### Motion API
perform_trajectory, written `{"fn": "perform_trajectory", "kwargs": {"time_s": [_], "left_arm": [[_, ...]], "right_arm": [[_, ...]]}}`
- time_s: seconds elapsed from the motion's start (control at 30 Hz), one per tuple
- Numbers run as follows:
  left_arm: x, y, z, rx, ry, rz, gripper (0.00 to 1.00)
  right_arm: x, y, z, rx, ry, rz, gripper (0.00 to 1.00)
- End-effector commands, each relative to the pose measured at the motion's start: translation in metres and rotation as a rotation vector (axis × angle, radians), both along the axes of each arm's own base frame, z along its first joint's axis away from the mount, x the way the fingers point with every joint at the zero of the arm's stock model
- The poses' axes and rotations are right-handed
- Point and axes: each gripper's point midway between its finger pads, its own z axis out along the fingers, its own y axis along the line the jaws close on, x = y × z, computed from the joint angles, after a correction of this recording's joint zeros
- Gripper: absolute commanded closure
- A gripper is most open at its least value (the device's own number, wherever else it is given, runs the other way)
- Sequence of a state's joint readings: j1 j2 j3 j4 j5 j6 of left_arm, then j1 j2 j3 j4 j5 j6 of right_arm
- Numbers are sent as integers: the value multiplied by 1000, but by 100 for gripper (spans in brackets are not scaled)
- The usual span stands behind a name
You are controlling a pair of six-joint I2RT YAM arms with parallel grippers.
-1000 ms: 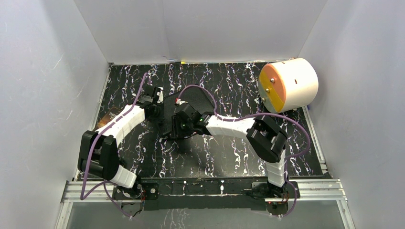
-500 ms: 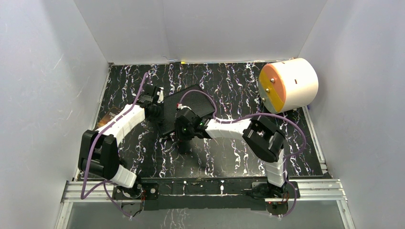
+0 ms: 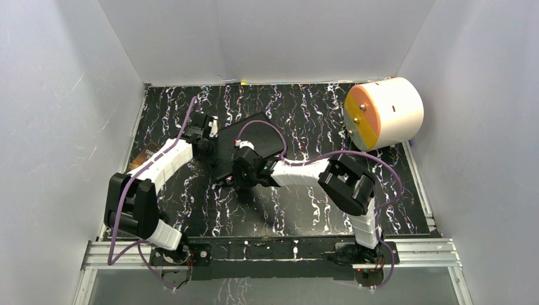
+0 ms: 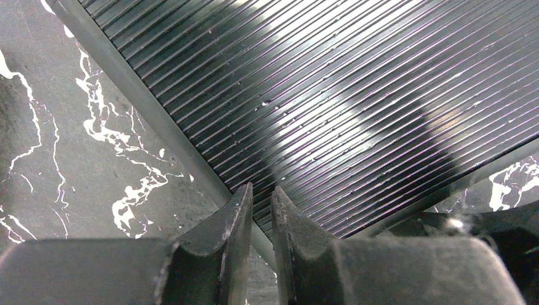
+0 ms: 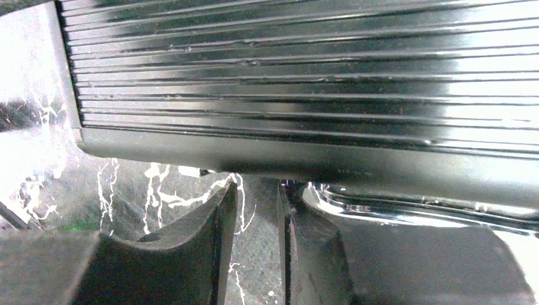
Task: Pack up texas hold em set
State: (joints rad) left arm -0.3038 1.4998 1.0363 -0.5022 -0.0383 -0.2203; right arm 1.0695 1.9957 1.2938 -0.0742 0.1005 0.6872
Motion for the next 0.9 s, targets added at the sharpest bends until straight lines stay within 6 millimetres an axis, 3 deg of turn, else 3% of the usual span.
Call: {"fn": "perform_trajectory", "kwargs": {"time_s": [0.0,0.13,0.33,0.4,0.57,0.7,0.87], "left_arm": [[-20,0,-17,-1,104,-19,82],[-17,-13,-2,-67,54,-75,75],[-6,-13,36,-90,-88,-70,74],[-2,-15,67,-125,-207,-76,70],[-9,-8,146,-174,-493,-81,48],[-34,13,200,-160,-667,-50,5],[-70,23,242,-190,-748,-46,2]], "right_arm": [[12,-2,47,58,-119,-19,62],[12,-30,71,32,-173,-62,59],[3,-116,105,-113,-250,-194,55],[-1,-147,117,-148,-273,-253,54],[-12,-220,157,-180,-355,-405,47],[-18,-271,210,-126,-455,-506,37],[-30,-320,262,-78,-549,-565,23]]}}
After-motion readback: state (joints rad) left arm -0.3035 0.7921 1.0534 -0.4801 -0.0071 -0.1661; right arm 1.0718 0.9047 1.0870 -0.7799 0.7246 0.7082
